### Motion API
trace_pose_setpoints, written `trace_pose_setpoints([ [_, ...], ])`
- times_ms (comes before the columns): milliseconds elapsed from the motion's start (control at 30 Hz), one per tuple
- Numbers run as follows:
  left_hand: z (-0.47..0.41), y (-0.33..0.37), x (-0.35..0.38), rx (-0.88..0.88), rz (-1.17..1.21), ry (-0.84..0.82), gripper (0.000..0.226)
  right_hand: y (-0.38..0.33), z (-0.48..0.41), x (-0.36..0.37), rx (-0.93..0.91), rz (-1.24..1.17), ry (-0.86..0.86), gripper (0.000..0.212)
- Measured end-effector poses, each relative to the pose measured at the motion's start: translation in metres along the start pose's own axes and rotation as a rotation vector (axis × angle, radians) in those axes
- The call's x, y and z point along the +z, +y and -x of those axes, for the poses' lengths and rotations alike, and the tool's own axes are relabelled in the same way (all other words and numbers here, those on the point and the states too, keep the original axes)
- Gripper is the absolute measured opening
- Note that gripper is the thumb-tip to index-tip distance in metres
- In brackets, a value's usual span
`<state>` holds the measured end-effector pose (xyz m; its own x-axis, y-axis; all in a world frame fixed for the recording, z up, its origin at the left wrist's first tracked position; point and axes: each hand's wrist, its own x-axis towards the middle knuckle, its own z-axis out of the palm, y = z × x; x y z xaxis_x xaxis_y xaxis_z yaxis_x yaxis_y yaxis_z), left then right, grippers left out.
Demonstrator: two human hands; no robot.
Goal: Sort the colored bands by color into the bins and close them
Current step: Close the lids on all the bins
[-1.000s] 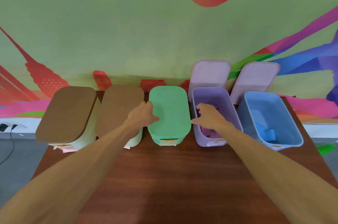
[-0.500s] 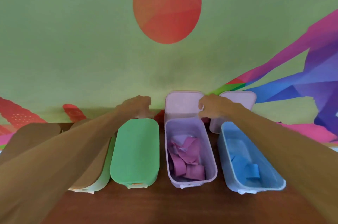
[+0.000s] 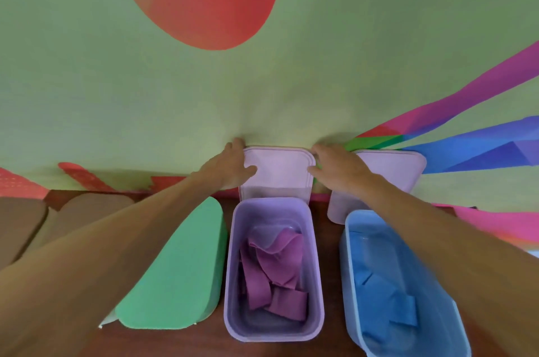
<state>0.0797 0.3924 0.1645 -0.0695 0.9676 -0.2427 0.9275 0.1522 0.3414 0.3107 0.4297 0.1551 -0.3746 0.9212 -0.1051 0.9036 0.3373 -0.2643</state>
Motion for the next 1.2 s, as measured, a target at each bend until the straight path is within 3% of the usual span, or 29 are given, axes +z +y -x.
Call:
trace_pose_setpoints([
  [133,0.001,0.005,0.006,-0.071,0.140,0.003,0.064,0.005,-0.006,0.014,-0.051,-0.173,0.163,0.026],
  [333,0.014,-0.008,0.010,-0.167,0.156,-0.116,0.074,-0.003,0.012,0.020,-0.001,-0.278,-0.132,0.064],
  [467,0.042,-0.013,0.014,-0.139,0.360,-0.070,0.052,-0.009,0.039,0.027,0.205,-0.492,-0.161,0.077],
  [567,0.073,-0.022,0.025,-0.094,0.495,-0.079,0.039,-0.020,0.065,0.036,0.333,-0.635,-0.092,0.069],
  [700,0.109,-0.033,0.043,-0.084,0.580,-0.103,0.036,-0.043,0.094,0.044,0.351,-0.642,0.022,0.054],
  [867,0.149,-0.033,0.046,-0.035,0.679,-0.080,0.027,-0.058,0.126,0.043,0.451,-0.658,0.045,0.019],
  [1033,0.184,-0.051,0.057,-0.026,0.696,-0.099,0.024,-0.073,0.169,0.050,0.482,-0.641,-0.031,0.055],
  [1200,0.213,-0.056,0.087,-0.063,0.707,-0.172,0.053,-0.079,0.210,0.063,0.457,-0.564,-0.112,0.044],
])
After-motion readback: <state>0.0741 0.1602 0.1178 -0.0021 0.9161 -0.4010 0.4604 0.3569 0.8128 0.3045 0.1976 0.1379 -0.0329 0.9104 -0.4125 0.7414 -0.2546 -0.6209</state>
